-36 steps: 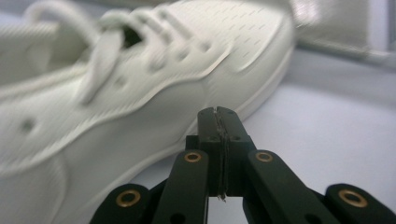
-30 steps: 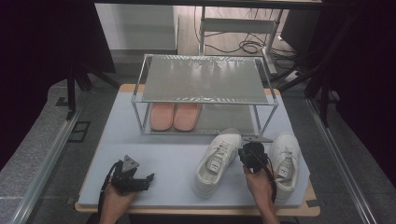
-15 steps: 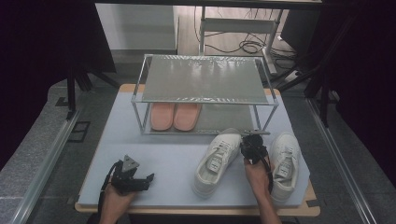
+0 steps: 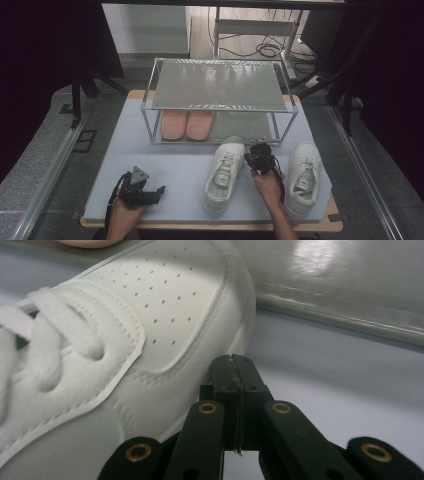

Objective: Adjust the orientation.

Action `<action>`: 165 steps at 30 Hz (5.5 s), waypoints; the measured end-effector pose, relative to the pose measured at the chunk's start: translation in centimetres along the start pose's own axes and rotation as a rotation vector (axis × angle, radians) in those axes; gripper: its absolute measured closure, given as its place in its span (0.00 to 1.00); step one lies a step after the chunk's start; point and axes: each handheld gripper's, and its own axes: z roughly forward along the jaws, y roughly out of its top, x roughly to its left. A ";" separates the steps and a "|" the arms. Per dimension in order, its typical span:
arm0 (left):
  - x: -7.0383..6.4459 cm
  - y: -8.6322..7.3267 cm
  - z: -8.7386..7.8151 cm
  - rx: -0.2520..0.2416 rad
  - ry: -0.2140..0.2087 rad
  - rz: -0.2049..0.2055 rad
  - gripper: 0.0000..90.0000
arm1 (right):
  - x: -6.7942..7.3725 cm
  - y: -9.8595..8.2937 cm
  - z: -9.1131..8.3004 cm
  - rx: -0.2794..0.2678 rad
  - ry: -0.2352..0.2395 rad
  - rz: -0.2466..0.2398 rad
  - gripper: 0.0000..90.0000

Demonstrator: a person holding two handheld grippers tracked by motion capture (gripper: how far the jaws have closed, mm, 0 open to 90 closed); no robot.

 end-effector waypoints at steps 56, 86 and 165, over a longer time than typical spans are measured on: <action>0.0 0.0 0.0 -0.004 0.001 -0.001 0.15 | 6.4 -0.5 -7.9 -0.013 0.436 -0.304 1.00; -0.1 0.0 0.0 -0.004 0.001 -0.005 0.15 | 5.4 -0.7 -7.9 0.062 0.387 -0.369 0.93; 0.0 0.0 0.0 -0.004 0.002 0.000 0.15 | 2.2 3.8 -7.2 0.091 0.951 0.131 0.91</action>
